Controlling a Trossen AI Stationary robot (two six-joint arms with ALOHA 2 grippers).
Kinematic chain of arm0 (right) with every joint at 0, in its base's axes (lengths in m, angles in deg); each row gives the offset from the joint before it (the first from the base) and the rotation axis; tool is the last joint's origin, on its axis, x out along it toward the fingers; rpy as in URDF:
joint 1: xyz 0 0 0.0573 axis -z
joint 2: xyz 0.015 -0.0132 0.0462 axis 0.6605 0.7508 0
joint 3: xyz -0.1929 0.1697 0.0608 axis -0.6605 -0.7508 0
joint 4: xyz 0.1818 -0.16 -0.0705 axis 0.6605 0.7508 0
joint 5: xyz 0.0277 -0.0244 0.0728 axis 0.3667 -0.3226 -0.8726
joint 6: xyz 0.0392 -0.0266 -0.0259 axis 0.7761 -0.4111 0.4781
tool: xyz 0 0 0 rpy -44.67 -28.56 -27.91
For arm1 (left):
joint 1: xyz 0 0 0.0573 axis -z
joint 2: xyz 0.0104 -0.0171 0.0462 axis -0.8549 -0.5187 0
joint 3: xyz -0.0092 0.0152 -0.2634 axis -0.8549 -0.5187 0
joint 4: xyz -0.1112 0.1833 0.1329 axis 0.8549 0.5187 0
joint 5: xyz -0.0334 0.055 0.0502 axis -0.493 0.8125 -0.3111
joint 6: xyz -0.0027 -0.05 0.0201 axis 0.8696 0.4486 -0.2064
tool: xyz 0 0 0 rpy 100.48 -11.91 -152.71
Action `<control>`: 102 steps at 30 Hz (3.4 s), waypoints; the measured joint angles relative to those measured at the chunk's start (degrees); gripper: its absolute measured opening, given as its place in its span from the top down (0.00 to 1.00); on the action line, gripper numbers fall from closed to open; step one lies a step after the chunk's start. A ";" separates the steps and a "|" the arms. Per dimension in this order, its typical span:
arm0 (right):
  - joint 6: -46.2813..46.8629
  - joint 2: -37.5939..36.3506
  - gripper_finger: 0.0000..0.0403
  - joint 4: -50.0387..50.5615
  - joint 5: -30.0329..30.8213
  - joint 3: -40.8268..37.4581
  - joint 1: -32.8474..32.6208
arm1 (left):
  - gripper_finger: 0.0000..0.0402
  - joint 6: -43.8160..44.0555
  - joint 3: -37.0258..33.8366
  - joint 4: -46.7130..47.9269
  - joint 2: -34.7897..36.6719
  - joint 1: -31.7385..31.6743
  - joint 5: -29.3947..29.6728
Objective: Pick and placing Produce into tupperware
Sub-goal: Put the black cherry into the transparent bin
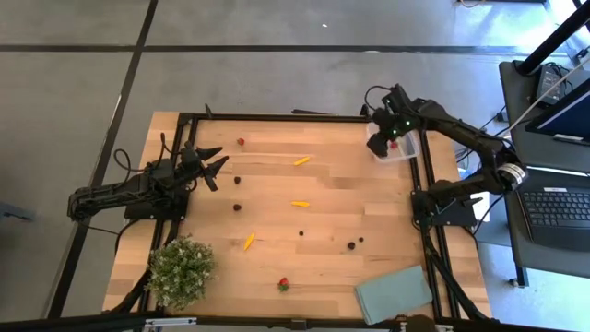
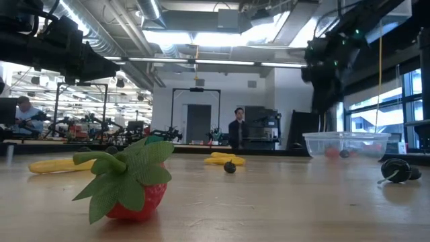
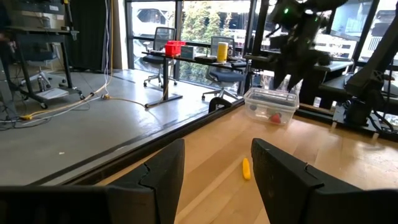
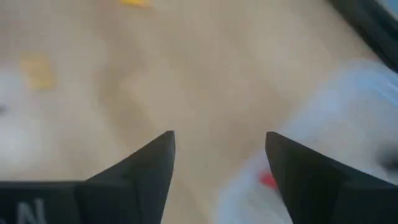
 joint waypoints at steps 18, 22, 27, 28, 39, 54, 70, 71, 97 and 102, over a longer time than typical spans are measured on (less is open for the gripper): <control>-7.24 -0.13 0.38 -3.60 2.60 4.98 -41.05 | 0.55 0.00 0.00 0.00 0.00 0.00 0.01; -7.34 0.13 0.38 -5.49 7.87 4.98 -46.55 | 0.55 -0.01 0.00 0.00 0.00 0.00 0.01; -7.20 1.18 0.38 -7.05 9.45 4.98 -51.47 | 0.55 0.00 0.00 0.00 0.00 0.00 -0.01; -7.04 1.57 0.38 -7.45 9.59 4.98 -52.38 | 0.55 -0.01 0.00 0.01 0.00 0.00 -0.01; -2.86 11.61 0.38 -8.92 14.30 4.98 -63.93 | 0.55 0.00 0.00 0.02 0.00 0.00 -0.01; 11.05 22.60 0.38 -9.55 14.44 4.98 -74.72 | 0.55 -0.02 0.00 0.02 0.00 0.00 -0.01; 12.57 29.14 0.40 -9.54 15.79 5.12 -76.11 | 0.55 -0.01 0.00 0.02 0.00 0.00 0.00; 12.61 29.35 0.42 -9.37 15.89 5.24 -76.11 | 0.55 0.00 0.00 0.01 0.00 0.00 0.00; 17.66 29.37 0.99 -5.76 17.76 6.19 -75.09 | 0.55 0.00 0.00 0.02 0.00 0.00 0.00; 19.01 26.42 0.99 -4.12 20.33 9.36 -70.27 | 0.55 0.00 0.00 0.02 0.00 0.00 0.01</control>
